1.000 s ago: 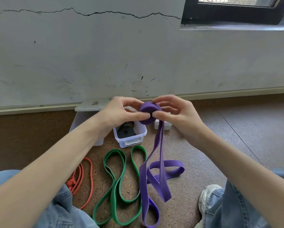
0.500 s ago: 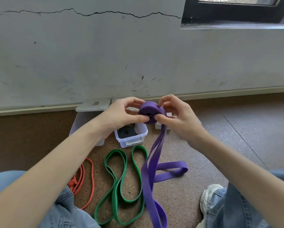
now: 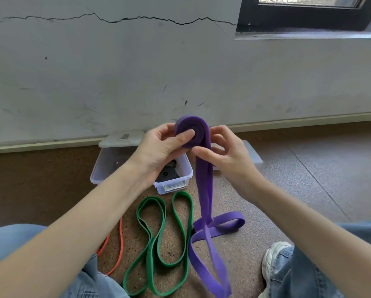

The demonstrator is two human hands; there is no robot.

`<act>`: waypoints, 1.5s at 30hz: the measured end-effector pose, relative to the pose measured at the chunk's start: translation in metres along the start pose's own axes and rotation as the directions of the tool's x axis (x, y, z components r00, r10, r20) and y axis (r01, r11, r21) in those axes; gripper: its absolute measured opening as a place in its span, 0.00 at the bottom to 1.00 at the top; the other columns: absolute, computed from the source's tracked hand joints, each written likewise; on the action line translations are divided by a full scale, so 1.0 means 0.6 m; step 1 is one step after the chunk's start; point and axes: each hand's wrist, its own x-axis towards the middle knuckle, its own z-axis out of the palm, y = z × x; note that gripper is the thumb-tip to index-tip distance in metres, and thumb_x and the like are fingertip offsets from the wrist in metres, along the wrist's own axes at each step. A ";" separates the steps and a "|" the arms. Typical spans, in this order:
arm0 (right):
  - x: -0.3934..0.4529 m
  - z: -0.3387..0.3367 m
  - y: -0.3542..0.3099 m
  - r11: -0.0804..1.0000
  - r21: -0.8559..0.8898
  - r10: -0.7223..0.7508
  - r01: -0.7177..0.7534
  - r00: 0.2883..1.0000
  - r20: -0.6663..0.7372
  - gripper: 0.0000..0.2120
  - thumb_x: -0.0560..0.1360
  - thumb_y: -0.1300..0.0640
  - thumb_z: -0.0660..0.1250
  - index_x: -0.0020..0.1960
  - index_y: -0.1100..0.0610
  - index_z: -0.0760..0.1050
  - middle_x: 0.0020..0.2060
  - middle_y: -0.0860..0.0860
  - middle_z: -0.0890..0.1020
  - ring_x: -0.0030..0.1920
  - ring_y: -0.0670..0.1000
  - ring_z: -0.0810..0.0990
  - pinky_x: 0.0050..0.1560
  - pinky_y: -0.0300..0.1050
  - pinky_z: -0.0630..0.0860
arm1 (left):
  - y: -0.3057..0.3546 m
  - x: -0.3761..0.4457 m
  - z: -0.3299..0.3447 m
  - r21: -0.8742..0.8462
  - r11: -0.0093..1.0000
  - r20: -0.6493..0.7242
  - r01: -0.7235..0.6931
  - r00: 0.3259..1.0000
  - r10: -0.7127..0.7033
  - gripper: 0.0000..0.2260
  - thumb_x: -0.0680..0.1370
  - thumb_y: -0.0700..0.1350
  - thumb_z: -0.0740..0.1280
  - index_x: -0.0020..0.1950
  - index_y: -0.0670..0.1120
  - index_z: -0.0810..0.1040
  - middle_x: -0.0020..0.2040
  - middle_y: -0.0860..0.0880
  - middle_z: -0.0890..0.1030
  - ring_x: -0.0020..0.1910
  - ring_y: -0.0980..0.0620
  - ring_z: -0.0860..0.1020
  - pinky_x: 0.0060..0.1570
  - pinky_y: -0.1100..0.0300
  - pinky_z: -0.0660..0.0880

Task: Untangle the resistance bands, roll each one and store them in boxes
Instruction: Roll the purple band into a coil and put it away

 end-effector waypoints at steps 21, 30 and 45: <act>0.005 -0.025 -0.011 0.999 -0.005 0.049 -0.049 0.999 -0.003 0.10 0.68 0.62 0.73 0.45 0.55 0.74 0.43 0.55 0.82 0.44 0.52 0.82 0.46 0.45 0.80 | -0.008 -0.001 -0.020 0.169 0.985 0.088 0.024 0.995 -0.039 0.18 0.58 0.46 0.76 0.46 0.44 0.82 0.41 0.49 0.85 0.43 0.53 0.84 0.41 0.64 0.79; 0.008 -0.031 -0.012 0.712 -0.674 -0.027 0.197 0.967 0.254 0.12 0.66 0.63 0.75 0.43 0.52 0.74 0.41 0.50 0.81 0.43 0.50 0.81 0.47 0.46 0.80 | -0.005 -0.001 -0.038 0.792 0.592 0.262 -0.149 0.959 -0.109 0.15 0.66 0.44 0.77 0.49 0.53 0.79 0.45 0.53 0.83 0.44 0.57 0.80 0.45 0.66 0.77; -0.002 -0.027 -0.006 0.999 0.015 0.045 -0.045 0.999 -0.002 0.13 0.66 0.62 0.74 0.43 0.58 0.71 0.40 0.54 0.84 0.39 0.51 0.82 0.45 0.47 0.80 | -0.011 -0.003 -0.021 0.086 0.996 0.053 0.038 0.998 -0.042 0.16 0.61 0.44 0.74 0.48 0.44 0.78 0.44 0.47 0.83 0.44 0.52 0.82 0.48 0.59 0.79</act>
